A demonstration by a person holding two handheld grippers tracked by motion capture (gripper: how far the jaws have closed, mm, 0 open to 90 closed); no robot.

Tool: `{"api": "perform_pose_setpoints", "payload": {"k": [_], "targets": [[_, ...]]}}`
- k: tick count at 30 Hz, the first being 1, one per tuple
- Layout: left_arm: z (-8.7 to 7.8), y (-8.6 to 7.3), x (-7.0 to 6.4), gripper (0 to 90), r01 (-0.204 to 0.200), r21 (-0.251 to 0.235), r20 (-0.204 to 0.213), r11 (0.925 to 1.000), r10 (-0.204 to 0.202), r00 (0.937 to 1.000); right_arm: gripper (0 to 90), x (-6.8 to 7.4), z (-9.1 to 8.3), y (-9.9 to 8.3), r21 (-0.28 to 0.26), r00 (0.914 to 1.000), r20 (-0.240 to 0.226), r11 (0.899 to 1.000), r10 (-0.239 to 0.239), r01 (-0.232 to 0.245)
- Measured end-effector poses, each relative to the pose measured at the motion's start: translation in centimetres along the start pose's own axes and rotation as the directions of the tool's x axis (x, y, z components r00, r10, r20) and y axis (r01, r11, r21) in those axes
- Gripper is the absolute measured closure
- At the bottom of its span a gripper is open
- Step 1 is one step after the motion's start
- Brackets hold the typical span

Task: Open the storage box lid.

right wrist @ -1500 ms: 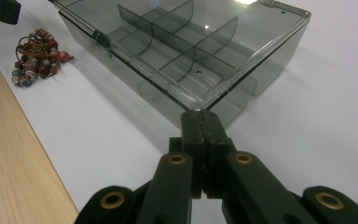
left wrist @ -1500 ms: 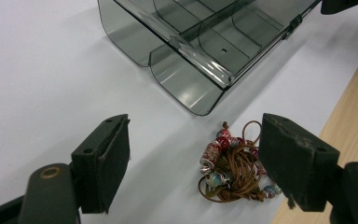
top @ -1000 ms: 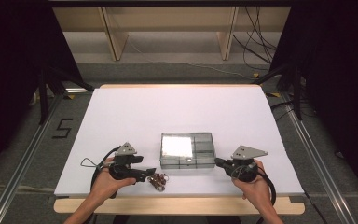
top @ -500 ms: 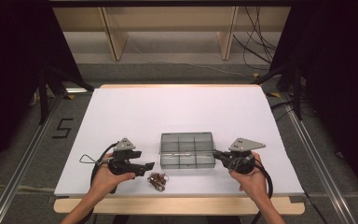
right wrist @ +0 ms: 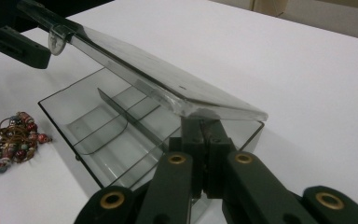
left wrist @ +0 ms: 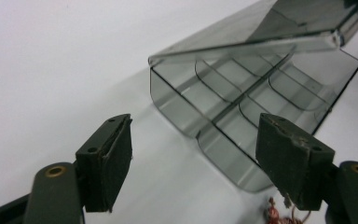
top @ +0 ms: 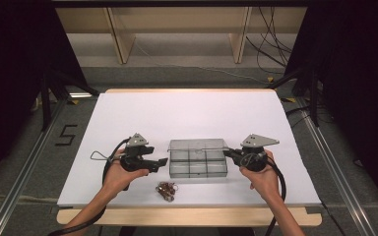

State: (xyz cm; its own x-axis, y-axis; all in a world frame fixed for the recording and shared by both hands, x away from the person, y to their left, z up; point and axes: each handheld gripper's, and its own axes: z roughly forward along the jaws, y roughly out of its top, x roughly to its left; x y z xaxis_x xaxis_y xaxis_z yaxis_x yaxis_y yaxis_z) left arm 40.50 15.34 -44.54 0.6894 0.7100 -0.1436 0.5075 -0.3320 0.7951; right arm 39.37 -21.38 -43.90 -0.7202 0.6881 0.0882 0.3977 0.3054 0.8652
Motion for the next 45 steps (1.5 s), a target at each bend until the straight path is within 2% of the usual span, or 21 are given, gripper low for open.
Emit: {"api": "perform_pose_setpoints", "payload": {"k": [1, 2, 5, 6, 7, 8, 9, 11, 19, 20, 25, 26, 27, 28, 29, 36, 38, 41, 43, 44, 45], "targets": [[0.2, 0.2, 0.0, 27.0, 0.012, -0.013, -0.008, 0.9999, -0.012, 0.9999, 90.0, 0.1, 0.0, 0.1, -0.004, 0.9997, 0.023, 1.000, 0.011, -0.011], [0.5, 0.4, 0.0, 27.2, 0.026, -0.030, -0.007, 0.9992, -0.026, 0.9996, 90.0, -0.1, 0.0, 0.2, 0.005, 0.9999, 0.012, 1.000, 0.007, -0.007], [1.1, 1.0, 0.2, 28.0, 0.013, -0.032, -0.006, 0.9994, -0.013, 0.9999, 90.0, -0.3, 0.2, 0.5, -0.006, 0.9997, 0.011, 1.000, 0.020, -0.020], [1.2, 1.2, 0.4, 28.6, -0.011, -0.022, -0.002, 0.9997, 0.011, 0.9999, 90.0, -0.6, 0.3, 0.6, -0.011, 0.9999, 0.008, 1.000, -0.010, 0.010], [1.4, 1.3, 0.4, 29.7, -0.007, -0.030, -0.005, 0.9995, 0.006, 1.0000, 90.0, -0.5, 0.5, 0.6, -0.024, 0.9996, 0.010, 0.999, 0.026, -0.026], [1.6, 1.4, 0.5, 30.9, -0.009, -0.024, -0.008, 0.9997, 0.009, 0.9999, 90.0, -0.9, 0.5, 0.8, -0.016, 1.0000, -0.001, 1.000, -0.001, 0.001], [1.8, 1.6, 0.6, 31.4, -0.013, -0.018, -0.004, 0.9997, 0.013, 0.9999, 90.0, -0.7, 0.6, 0.8, -0.015, 0.9997, 0.007, 1.000, 0.024, -0.024], [2.1, 1.7, 0.9, 31.8, -0.009, -0.012, -0.006, 0.9999, 0.009, 0.9999, 90.0, -1.1, 0.8, 1.0, -0.016, 1.0000, 0.005, 1.000, 0.002, -0.002], [3.4, 2.3, 1.3, 36.1, 0.003, -0.016, 0.004, 0.9999, -0.003, 1.0000, 90.0, -1.4, 1.2, 1.5, -0.035, 0.9995, 0.017, 0.999, 0.026, -0.025], [3.4, 2.5, 1.5, 36.8, -0.013, -0.014, 0.008, 0.9998, 0.013, 0.9999, 90.0, -1.5, 1.3, 1.6, -0.033, 0.9997, 0.014, 0.999, 0.018, -0.018], [3.8, 2.9, 1.8, 39.6, 0.003, -0.027, 0.007, 0.9996, -0.003, 1.0000, 90.0, -1.7, 1.7, 1.8, -0.038, 0.9996, 0.016, 0.999, 0.024, -0.024], [3.9, 2.9, 1.7, 40.1, 0.021, -0.032, 0.005, 0.9993, -0.020, 0.9998, 90.0, -1.8, 1.7, 1.8, -0.037, 0.9998, 0.009, 0.999, 0.017, -0.017], [3.8, 3.0, 1.9, 40.4, -0.003, -0.016, 0.009, 0.9999, 0.003, 1.0000, 90.0, -2.0, 1.9, 1.8, -0.039, 1.0000, 0.006, 0.999, 0.005, -0.005], [3.9, 3.0, 1.9, 40.8, 0.006, -0.013, 0.015, 0.9999, -0.006, 0.9999, 90.0, -2.1, 1.9, 1.8, -0.040, 0.9994, 0.032, 0.999, -0.015, 0.016], [4.0, 3.0, 1.9, 41.2, 0.003, -0.019, 0.011, 0.9998, -0.002, 0.9999, 90.0, -1.9, 2.0, 1.7, -0.040, 0.9995, 0.010, 0.999, 0.029, -0.029], [4.3, 3.0, 2.1, 44.3, -0.025, -0.023, 0.004, 0.9994, 0.025, 0.9997, 90.0, -2.4, 2.1, 1.7, -0.036, 0.9995, 0.014, 0.999, 0.027, -0.026], [4.4, 3.0, 2.1, 45.4, -0.005, -0.040, 0.007, 0.9992, 0.005, 1.0000, 90.0, -2.7, 2.2, 1.8, -0.045, 0.9995, 0.030, 0.999, 0.007, -0.005], [4.5, 3.1, 2.3, 48.4, 0.001, -0.030, 0.017, 0.9996, -0.001, 0.9999, 90.0, -2.6, 2.3, 1.8, -0.033, 0.9995, 0.021, 0.999, 0.026, -0.025], [4.6, 3.2, 2.4, 50.2, -0.013, -0.029, 0.022, 0.9995, 0.014, 0.9997, 90.0, -2.9, 2.4, 1.9, -0.044, 0.9995, 0.031, 0.999, 0.009, -0.008], [4.7, 3.2, 2.3, 50.9, 0.004, -0.045, 0.023, 0.9990, -0.003, 0.9997, 90.0, -2.6, 2.4, 1.9, -0.040, 0.9988, 0.032, 0.999, 0.038, -0.037], [4.8, 3.2, 2.2, 53.0, -0.007, -0.054, 0.025, 0.9985, 0.008, 0.9997, 90.0, -2.7, 2.3, 2.0, -0.033, 0.9991, 0.033, 0.999, 0.028, -0.027]]}}
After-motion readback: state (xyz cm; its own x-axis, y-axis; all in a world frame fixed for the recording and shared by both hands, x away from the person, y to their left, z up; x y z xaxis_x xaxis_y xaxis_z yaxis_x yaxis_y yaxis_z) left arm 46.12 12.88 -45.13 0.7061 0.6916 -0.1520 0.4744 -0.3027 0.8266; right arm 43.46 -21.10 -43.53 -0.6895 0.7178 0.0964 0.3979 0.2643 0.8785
